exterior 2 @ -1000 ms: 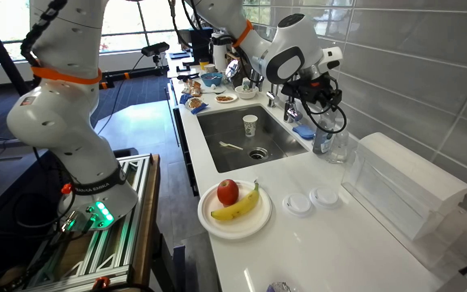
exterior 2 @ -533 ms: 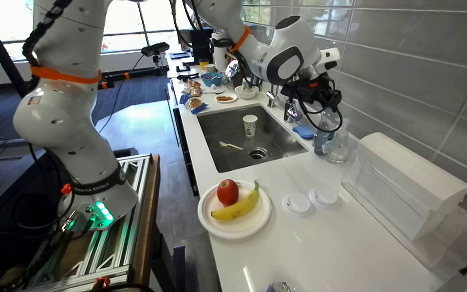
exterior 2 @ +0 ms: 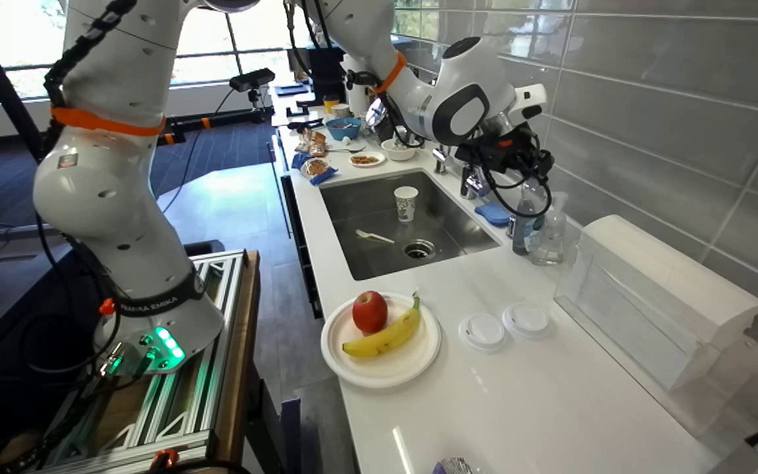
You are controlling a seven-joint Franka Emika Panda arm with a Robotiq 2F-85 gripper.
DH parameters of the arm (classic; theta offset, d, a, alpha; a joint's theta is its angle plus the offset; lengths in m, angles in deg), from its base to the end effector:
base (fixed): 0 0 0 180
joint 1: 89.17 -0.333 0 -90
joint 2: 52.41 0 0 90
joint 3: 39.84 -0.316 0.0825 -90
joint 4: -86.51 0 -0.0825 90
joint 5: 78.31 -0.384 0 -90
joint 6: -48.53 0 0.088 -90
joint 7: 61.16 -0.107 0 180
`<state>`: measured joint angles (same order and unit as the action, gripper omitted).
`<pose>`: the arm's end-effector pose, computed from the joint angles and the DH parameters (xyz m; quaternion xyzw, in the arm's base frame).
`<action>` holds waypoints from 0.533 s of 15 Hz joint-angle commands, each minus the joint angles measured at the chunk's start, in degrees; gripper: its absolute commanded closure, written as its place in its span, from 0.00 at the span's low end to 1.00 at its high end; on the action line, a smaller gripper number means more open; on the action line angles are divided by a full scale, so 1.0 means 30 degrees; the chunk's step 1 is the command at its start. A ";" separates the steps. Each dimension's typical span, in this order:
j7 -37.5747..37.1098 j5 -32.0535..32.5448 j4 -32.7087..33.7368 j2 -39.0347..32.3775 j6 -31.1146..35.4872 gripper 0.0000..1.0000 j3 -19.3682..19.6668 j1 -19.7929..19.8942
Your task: Move the left bottle backwards
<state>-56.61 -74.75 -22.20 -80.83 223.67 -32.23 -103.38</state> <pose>0.6735 0.0928 0.3184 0.9343 0.1376 0.3272 0.0340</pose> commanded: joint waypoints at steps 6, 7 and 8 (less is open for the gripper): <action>-0.0877 0.0382 0.0597 -0.0136 0.0417 0.09 -0.0201 -0.0175; -0.0598 -0.0218 0.0555 0.0037 -0.0049 0.01 0.0423 -0.0837; -0.0832 -0.0097 0.0386 0.0313 -0.0298 0.00 0.0715 -0.1089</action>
<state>-57.47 -74.88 -20.25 -81.61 225.07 -31.39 -105.10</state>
